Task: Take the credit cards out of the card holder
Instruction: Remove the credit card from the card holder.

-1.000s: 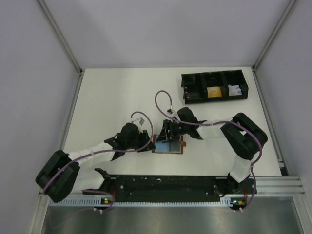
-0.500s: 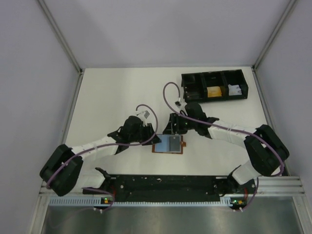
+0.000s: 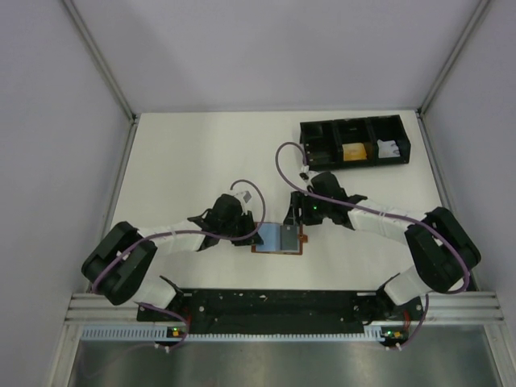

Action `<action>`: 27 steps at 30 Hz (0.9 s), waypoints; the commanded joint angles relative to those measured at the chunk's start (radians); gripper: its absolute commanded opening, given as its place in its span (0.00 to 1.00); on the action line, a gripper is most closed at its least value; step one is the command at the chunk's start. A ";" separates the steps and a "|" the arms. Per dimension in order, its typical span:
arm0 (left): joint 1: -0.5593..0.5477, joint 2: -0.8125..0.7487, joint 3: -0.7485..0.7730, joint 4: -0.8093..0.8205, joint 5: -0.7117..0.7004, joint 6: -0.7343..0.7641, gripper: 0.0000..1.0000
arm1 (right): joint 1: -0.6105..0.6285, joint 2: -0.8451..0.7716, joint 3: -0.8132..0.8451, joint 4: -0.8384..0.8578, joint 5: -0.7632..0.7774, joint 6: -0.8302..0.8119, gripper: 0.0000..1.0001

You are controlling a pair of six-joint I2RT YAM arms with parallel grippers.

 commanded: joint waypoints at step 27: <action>-0.005 0.023 0.002 -0.034 -0.028 0.026 0.12 | 0.000 0.059 0.024 0.001 -0.031 -0.045 0.54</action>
